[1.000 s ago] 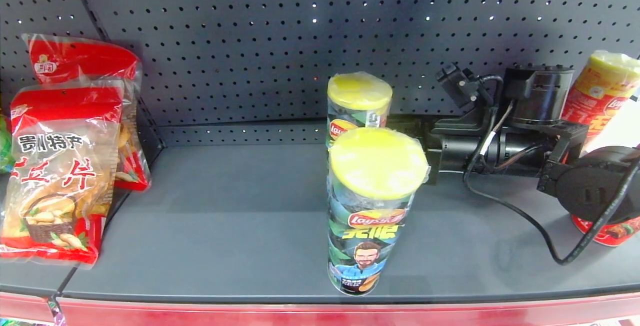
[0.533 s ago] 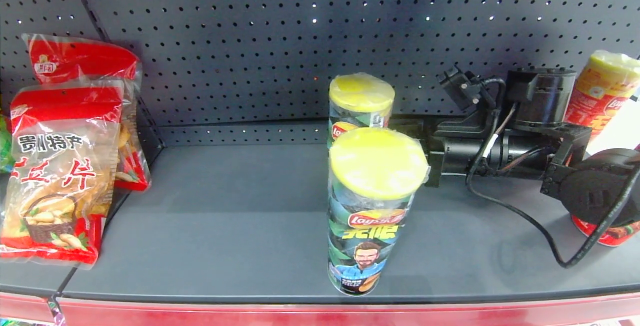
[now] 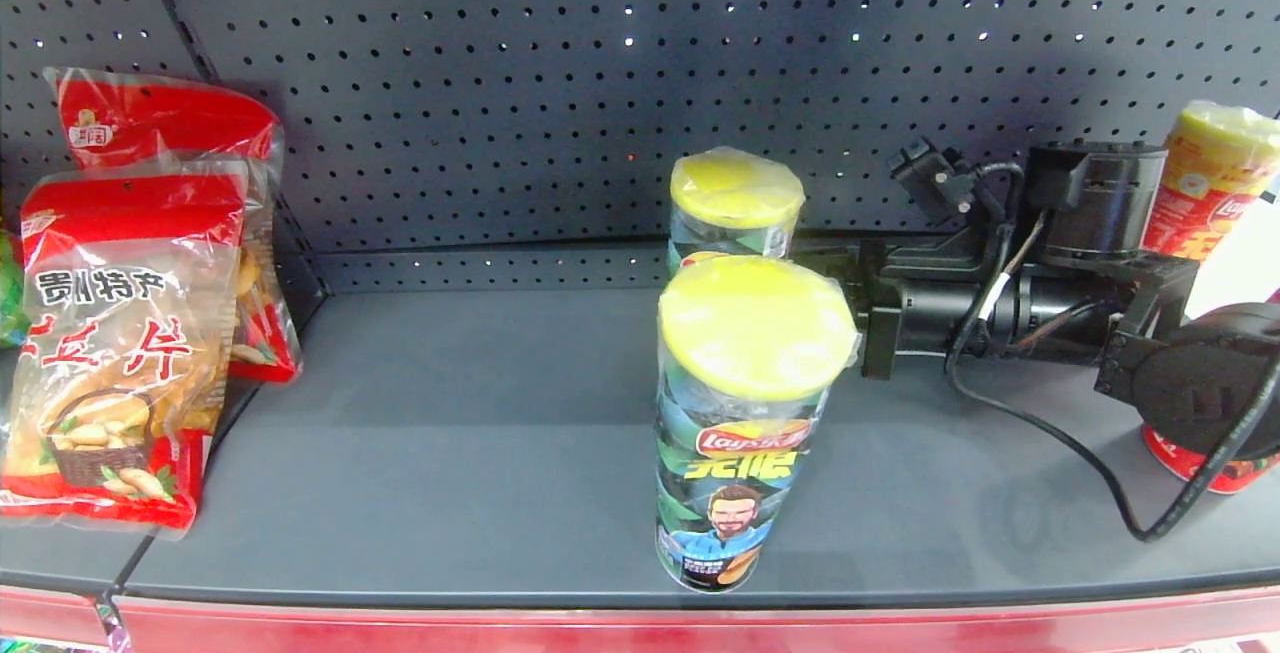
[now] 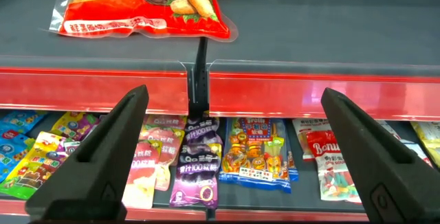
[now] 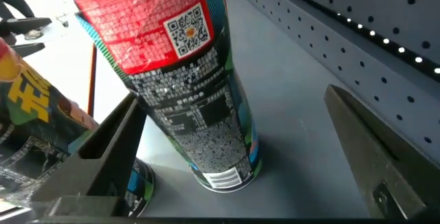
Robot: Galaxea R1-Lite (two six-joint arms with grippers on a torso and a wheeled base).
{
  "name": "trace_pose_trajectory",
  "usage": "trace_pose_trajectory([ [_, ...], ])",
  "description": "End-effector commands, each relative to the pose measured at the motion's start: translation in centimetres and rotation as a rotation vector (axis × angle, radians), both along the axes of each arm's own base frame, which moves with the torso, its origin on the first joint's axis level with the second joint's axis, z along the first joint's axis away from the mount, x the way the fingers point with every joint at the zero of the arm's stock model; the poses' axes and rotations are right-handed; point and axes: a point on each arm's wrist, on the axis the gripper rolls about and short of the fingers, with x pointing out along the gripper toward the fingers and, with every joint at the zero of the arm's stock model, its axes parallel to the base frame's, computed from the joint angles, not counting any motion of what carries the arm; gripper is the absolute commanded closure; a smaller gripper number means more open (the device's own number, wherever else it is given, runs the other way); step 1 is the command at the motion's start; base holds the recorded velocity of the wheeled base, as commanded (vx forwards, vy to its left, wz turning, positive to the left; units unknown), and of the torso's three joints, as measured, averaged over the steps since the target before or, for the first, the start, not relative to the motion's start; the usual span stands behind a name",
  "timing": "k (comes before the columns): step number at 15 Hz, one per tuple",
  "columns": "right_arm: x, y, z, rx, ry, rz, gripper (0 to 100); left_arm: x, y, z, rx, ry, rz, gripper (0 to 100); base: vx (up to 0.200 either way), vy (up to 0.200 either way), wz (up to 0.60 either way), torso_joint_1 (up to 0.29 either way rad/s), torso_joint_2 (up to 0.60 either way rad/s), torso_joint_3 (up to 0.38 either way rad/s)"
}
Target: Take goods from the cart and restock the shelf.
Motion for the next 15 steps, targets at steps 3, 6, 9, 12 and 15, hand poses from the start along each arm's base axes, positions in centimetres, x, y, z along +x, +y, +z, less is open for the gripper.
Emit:
trace_pose_trajectory([
  [3,-1.7,-0.9,0.4,0.003,-0.004,0.005,0,0.0,0.0,0.0,0.0,0.001,0.001,0,0.0,0.0,0.0,0.0,0.0,0.0],
  [6,-3.8,-2.6,0.1,-0.003,0.012,-0.017,0,0.0,0.0,0.0,0.0,0.001,0.001,0,0.0,0.0,0.0,0.0,0.0,0.0],
  [9,-6.7,-3.8,0.1,0.001,0.011,0.01,0,0.0,0.0,0.0,0.0,0.001,0.001,0,0.0,0.0,0.0,0.0,0.0,0.0],
  [12,-8.2,-4.3,0.2,0.006,0.003,0.023,0,0.0,0.0,0.0,0.0,0.001,0.001,0,0.0,0.0,0.0,0.0,0.0,0.0],
  [15,-8.3,-3.4,0.1,0.004,0.002,0.061,0,0.0,0.0,0.0,0.0,0.001,0.001,0,0.0,0.0,0.0,0.0,0.0,0.0],
])
